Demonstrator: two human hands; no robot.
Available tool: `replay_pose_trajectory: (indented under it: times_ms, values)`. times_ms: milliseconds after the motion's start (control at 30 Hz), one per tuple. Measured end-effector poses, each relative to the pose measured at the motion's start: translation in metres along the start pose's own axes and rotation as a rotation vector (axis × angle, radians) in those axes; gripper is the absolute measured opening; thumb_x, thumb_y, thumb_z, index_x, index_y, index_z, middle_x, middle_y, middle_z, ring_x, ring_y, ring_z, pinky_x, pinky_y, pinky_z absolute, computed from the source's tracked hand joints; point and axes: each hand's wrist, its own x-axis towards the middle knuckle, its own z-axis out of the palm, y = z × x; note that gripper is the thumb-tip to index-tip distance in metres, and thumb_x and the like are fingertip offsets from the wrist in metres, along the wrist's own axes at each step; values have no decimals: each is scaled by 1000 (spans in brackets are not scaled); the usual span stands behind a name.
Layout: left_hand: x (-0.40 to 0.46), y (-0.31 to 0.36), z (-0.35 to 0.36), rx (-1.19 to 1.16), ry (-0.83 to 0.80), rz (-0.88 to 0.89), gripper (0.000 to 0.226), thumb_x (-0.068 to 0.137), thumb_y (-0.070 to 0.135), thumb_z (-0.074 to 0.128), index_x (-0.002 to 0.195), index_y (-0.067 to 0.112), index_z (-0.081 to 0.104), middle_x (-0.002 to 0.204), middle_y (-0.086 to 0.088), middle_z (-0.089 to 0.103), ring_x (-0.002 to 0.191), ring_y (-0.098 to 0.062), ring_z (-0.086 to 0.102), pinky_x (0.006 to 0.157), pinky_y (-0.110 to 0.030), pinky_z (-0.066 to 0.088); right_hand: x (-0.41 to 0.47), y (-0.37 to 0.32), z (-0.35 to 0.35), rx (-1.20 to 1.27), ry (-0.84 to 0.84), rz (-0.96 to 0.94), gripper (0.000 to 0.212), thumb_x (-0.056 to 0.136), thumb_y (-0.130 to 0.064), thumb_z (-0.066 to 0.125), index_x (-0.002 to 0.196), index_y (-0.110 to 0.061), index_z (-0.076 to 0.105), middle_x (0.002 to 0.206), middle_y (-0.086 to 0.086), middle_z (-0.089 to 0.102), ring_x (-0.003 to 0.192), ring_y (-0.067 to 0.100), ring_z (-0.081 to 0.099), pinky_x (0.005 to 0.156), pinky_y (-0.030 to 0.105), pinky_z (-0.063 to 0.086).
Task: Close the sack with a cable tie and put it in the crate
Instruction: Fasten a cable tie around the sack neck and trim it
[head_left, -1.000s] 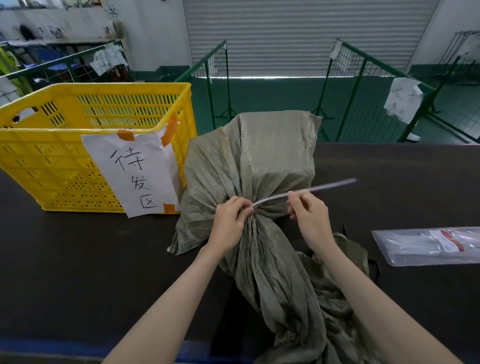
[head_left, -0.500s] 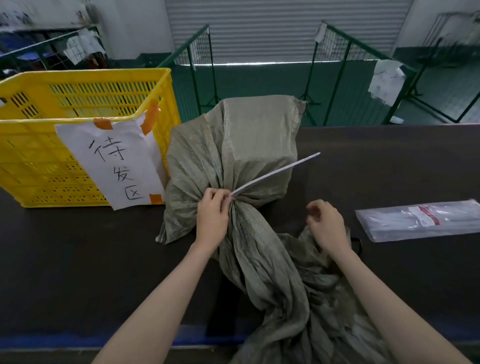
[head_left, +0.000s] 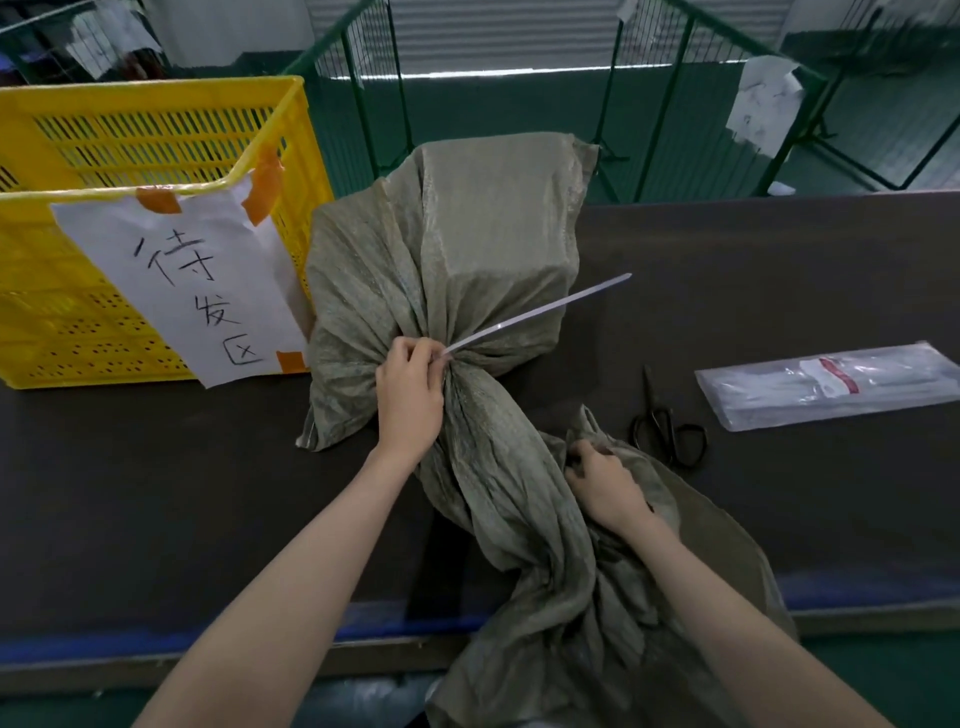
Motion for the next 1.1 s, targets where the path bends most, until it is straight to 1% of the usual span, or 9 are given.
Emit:
replay_pose_trajectory:
  times_ms: [100, 233, 400, 500, 600, 700, 867, 1000, 1100]
  values:
    - [-1, -1, 1, 40, -24, -12, 12, 97, 17, 51, 97, 10, 61, 99, -8, 53, 92, -25, 53, 80, -32, 31, -4, 0, 7, 12, 21, 48, 27, 92, -22, 43, 114, -9, 51, 107, 18, 64, 101, 37, 56, 79, 42, 47]
    - [1, -2, 1, 79, -24, -3, 13, 97, 18, 50, 97, 9, 60, 100, -10, 54, 93, -28, 54, 81, -39, 35, -7, 5, 13, 75, 45, 143, 28, 90, -24, 43, 113, -11, 52, 112, 20, 62, 106, 38, 55, 83, 42, 44]
    - [-1, 0, 1, 92, -34, 9, 13, 97, 15, 49, 97, 7, 59, 101, -11, 53, 94, -28, 53, 80, -36, 32, -21, 15, 21, 155, 91, 239, 25, 89, -26, 46, 107, -11, 55, 109, 20, 63, 106, 39, 54, 83, 42, 42]
    - [-2, -1, 2, 87, -48, 16, 13, 97, 15, 48, 97, 7, 59, 101, -12, 53, 95, -28, 52, 80, -37, 33, -29, 23, 24, 192, 98, 267, 19, 89, -26, 48, 101, -13, 56, 104, 16, 65, 102, 37, 56, 78, 39, 41]
    - [-2, -1, 1, 85, -42, 17, 13, 97, 15, 48, 96, 7, 59, 101, -12, 53, 95, -29, 52, 80, -37, 32, -34, 25, 20, 209, 115, 251, 20, 89, -25, 49, 103, -16, 59, 101, 13, 67, 101, 35, 57, 79, 38, 45]
    - [-2, -2, 3, 87, -46, 17, 13, 97, 16, 48, 96, 7, 58, 100, -13, 53, 95, -30, 52, 80, -39, 33, -36, 22, 9, 188, 207, 216, 26, 88, -21, 49, 109, -16, 63, 101, 13, 68, 103, 35, 57, 85, 41, 48]
    - [0, -3, 3, 84, -42, 26, 13, 96, 15, 49, 96, 7, 59, 101, -13, 53, 96, -30, 52, 81, -38, 33, -32, 9, -19, 26, 400, 86, 20, 87, -15, 50, 100, -13, 65, 92, 17, 68, 93, 38, 59, 73, 41, 45]
    - [0, -4, 3, 91, -35, 28, 11, 95, 14, 50, 95, 7, 59, 100, -14, 53, 95, -31, 52, 80, -38, 32, -10, 10, -39, 23, 491, 47, 19, 87, -10, 50, 99, -8, 64, 102, 17, 62, 98, 39, 55, 76, 42, 44]
    - [1, -4, 4, 101, -33, 32, 11, 95, 14, 51, 96, 8, 60, 100, -13, 53, 95, -30, 52, 78, -36, 30, 13, 21, -50, -17, 500, 86, 21, 87, -6, 47, 100, -5, 64, 104, 18, 59, 100, 40, 52, 77, 45, 43]
